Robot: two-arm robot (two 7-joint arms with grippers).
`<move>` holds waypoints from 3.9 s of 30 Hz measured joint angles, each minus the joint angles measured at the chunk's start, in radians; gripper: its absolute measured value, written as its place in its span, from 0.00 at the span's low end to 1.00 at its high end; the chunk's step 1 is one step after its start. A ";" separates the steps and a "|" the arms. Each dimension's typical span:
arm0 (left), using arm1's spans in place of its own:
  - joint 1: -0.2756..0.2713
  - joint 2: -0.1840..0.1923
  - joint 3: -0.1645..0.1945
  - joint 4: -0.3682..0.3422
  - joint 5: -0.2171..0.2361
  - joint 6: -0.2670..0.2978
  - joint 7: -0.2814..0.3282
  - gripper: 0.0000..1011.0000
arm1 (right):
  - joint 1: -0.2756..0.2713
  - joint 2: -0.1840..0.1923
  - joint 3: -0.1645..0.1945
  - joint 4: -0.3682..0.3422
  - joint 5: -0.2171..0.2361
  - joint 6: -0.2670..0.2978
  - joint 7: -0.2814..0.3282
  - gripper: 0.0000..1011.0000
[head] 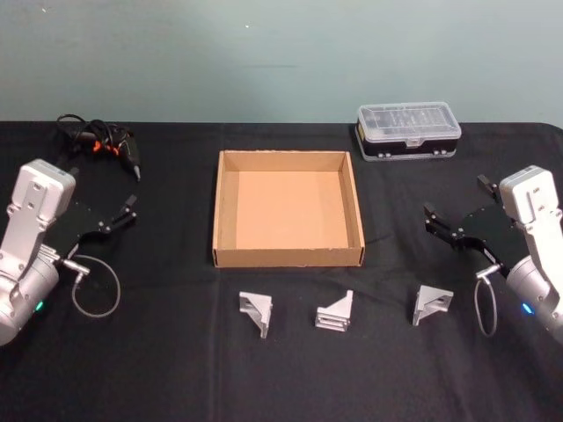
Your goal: Use one hand to pick up the angle iron from the table and place it into the box.
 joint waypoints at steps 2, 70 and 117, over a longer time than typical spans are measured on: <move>0.000 0.000 0.000 0.000 0.000 0.000 0.000 1.00 | 0.000 0.000 0.000 0.000 0.000 0.000 0.000 0.99; 0.000 0.000 0.000 0.000 0.000 0.000 0.000 1.00 | -0.537 0.171 0.301 -0.611 0.331 0.398 0.001 0.99; 0.000 0.000 0.000 0.000 0.000 0.000 0.000 1.00 | -0.289 -0.022 0.162 -0.460 0.183 0.671 -0.006 0.99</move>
